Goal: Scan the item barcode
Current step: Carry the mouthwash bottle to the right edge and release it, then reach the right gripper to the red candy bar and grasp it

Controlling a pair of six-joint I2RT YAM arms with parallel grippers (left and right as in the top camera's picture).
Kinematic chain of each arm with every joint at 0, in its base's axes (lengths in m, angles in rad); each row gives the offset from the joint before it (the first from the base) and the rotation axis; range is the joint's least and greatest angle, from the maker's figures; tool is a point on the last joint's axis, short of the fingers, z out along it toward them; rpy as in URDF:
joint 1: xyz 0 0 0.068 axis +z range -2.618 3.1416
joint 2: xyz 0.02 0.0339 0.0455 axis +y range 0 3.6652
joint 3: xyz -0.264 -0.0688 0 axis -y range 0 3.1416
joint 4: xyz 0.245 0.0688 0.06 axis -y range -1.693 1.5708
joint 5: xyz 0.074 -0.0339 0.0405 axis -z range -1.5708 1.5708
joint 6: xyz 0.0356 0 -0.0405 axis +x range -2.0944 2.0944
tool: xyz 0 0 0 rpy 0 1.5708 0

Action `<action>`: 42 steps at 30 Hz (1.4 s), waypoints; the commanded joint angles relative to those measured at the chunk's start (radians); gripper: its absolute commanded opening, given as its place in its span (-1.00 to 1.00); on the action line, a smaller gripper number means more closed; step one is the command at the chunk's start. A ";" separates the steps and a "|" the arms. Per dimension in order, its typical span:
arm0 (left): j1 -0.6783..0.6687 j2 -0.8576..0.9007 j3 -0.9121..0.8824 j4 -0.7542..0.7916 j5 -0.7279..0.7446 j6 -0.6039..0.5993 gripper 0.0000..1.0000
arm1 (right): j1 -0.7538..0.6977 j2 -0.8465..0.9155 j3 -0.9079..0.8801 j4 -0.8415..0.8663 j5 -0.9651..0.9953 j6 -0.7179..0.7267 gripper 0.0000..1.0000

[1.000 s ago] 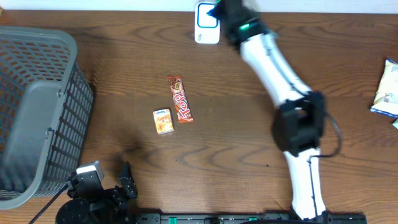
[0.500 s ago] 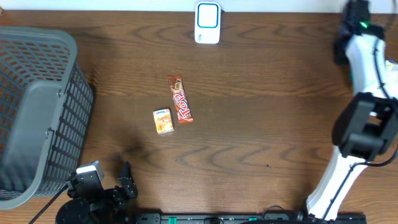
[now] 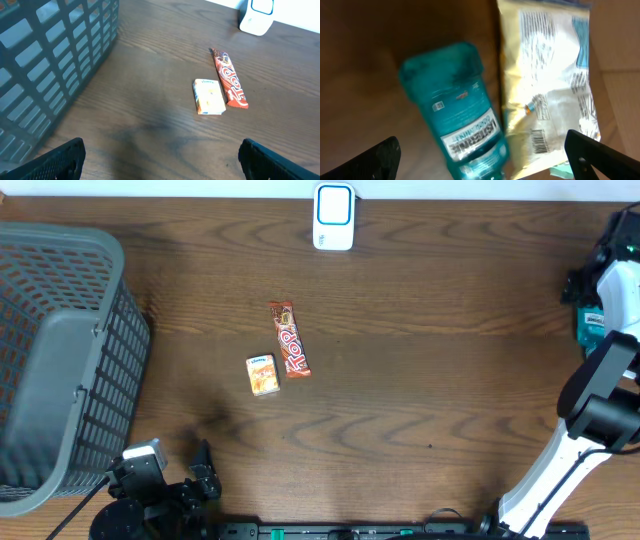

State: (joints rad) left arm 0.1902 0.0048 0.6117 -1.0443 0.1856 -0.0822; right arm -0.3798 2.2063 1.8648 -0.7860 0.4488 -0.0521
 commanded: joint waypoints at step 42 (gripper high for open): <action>0.005 -0.001 -0.002 0.001 0.009 -0.006 0.96 | 1.243 0.261 0.050 0.030 -0.046 0.272 0.31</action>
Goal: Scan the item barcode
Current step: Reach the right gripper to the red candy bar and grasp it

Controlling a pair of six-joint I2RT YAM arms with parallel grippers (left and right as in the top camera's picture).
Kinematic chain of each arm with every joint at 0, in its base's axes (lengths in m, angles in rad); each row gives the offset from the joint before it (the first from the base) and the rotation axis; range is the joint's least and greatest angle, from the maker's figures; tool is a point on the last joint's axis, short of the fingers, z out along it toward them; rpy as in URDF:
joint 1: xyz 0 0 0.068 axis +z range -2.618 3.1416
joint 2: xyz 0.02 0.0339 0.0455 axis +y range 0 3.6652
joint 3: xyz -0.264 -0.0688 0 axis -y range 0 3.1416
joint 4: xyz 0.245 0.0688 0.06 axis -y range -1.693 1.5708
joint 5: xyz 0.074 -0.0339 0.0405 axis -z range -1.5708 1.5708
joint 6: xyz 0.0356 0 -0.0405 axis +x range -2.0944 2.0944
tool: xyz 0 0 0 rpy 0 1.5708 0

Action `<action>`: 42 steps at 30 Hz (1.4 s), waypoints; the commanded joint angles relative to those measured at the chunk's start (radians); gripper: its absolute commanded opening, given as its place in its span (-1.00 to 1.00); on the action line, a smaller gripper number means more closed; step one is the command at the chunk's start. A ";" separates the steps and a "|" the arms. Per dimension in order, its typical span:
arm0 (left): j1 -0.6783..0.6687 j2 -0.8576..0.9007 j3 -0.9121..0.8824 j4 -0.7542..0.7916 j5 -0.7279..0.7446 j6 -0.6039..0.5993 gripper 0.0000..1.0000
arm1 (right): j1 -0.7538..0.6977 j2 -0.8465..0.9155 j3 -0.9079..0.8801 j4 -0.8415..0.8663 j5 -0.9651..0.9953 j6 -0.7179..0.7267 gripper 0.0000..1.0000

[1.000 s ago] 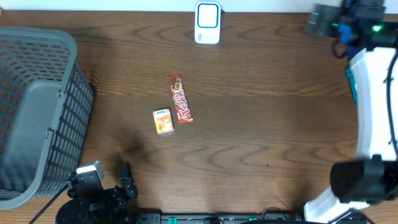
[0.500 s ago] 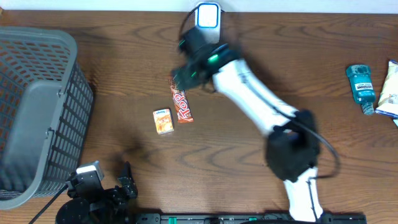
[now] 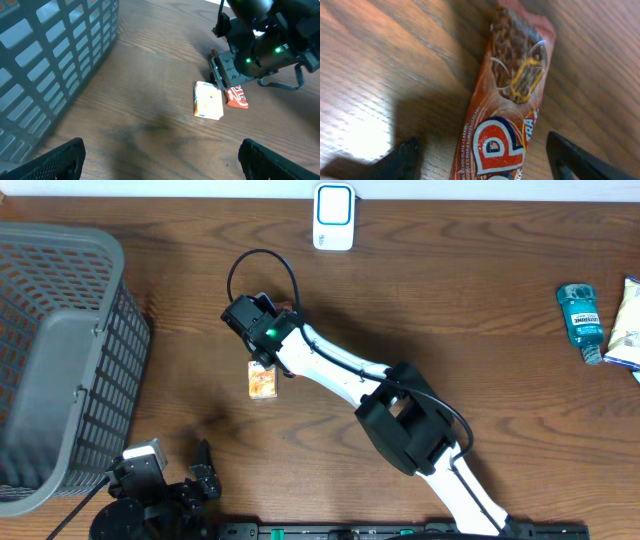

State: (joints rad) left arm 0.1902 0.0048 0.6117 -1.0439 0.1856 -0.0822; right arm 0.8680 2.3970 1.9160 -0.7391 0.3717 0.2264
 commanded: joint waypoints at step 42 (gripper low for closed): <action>0.005 -0.001 -0.002 0.001 0.009 -0.006 0.96 | -0.513 -0.076 0.098 -0.963 -1.916 -0.709 -0.97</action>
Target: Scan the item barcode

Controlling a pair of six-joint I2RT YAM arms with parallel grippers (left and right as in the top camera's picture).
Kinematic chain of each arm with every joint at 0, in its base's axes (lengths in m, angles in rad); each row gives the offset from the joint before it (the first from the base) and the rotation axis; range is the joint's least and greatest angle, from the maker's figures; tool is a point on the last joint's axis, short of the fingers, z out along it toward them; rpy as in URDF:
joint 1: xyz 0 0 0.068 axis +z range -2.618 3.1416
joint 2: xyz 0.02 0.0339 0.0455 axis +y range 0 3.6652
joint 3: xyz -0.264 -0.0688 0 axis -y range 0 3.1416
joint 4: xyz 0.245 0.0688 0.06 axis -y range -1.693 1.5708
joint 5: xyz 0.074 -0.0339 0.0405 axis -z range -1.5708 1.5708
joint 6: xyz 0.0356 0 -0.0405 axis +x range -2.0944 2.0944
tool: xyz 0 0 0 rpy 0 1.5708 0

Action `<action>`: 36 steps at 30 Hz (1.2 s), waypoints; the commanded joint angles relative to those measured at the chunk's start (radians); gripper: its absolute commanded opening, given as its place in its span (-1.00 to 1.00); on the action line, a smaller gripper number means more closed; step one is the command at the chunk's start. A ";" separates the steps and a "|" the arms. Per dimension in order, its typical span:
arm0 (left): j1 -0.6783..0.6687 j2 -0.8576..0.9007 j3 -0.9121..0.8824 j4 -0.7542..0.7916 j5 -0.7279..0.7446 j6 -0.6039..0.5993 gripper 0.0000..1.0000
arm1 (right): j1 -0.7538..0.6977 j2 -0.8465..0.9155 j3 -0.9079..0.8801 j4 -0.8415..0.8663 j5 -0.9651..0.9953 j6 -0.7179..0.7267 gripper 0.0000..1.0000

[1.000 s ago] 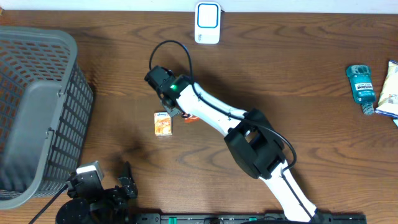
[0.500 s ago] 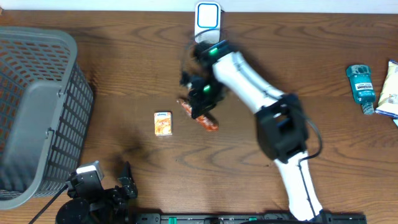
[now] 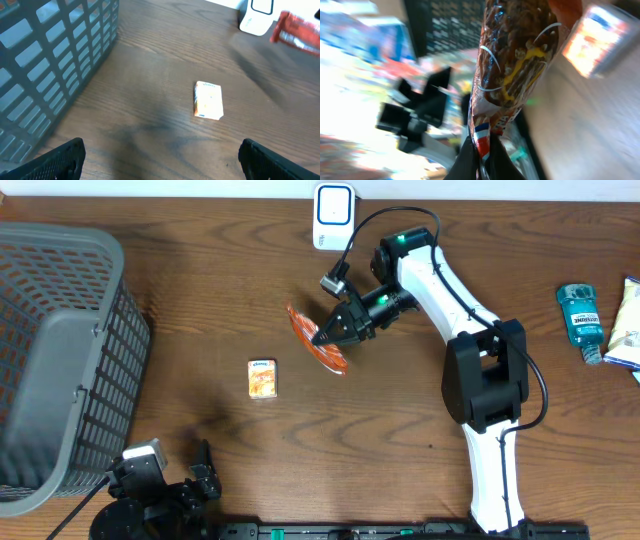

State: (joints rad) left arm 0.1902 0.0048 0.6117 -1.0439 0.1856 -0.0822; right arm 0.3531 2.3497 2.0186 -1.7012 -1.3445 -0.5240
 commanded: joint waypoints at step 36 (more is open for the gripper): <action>0.005 -0.001 -0.002 0.001 0.009 -0.006 0.96 | 0.269 -0.047 0.085 0.578 1.286 0.640 -0.02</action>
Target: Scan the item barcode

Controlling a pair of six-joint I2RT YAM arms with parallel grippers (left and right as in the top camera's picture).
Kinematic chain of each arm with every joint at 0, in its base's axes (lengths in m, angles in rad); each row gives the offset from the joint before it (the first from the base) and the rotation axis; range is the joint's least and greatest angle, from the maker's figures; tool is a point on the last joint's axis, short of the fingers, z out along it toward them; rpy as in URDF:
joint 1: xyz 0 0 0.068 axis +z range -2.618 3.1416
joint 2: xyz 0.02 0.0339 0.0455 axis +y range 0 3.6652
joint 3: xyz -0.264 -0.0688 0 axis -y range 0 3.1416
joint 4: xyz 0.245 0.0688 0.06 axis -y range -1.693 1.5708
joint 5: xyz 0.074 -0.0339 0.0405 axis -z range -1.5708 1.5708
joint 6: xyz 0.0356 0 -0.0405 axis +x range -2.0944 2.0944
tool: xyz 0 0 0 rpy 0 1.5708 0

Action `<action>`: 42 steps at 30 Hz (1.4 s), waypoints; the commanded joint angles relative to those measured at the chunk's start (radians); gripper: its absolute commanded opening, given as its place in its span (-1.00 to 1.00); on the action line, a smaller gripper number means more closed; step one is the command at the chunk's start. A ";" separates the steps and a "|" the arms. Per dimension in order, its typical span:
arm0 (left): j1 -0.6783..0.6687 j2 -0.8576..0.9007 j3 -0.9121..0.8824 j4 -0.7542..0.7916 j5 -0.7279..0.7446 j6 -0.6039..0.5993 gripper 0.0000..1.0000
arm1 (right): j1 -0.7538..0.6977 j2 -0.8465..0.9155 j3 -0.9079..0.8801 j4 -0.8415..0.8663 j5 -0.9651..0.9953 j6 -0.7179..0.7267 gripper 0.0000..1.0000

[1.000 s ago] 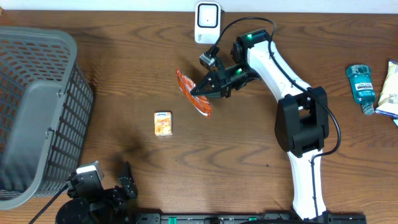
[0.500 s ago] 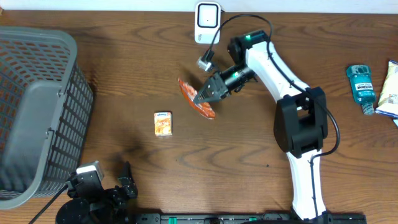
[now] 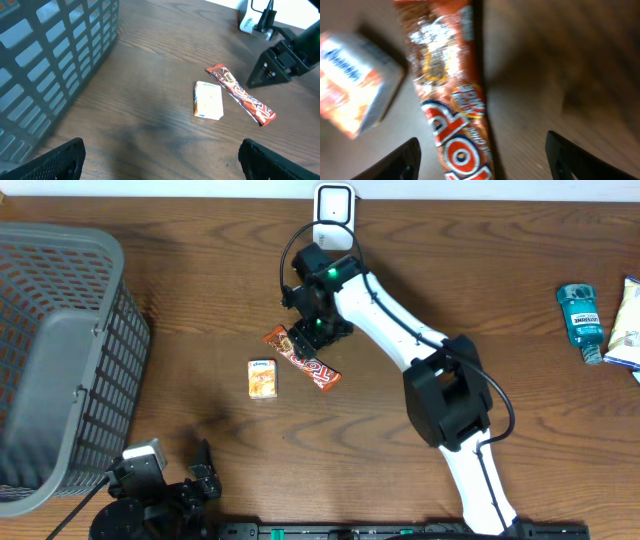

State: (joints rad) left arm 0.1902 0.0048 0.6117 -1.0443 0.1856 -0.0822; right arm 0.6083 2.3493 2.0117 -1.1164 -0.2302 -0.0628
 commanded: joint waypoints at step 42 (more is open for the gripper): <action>0.005 -0.001 -0.002 0.001 0.009 -0.006 0.96 | 0.091 -0.057 -0.109 0.039 0.157 0.250 -0.70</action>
State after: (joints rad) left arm 0.1902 0.0048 0.6117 -1.0443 0.1856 -0.0822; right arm 0.7040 2.2791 1.7988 -1.0271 -0.1452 0.2535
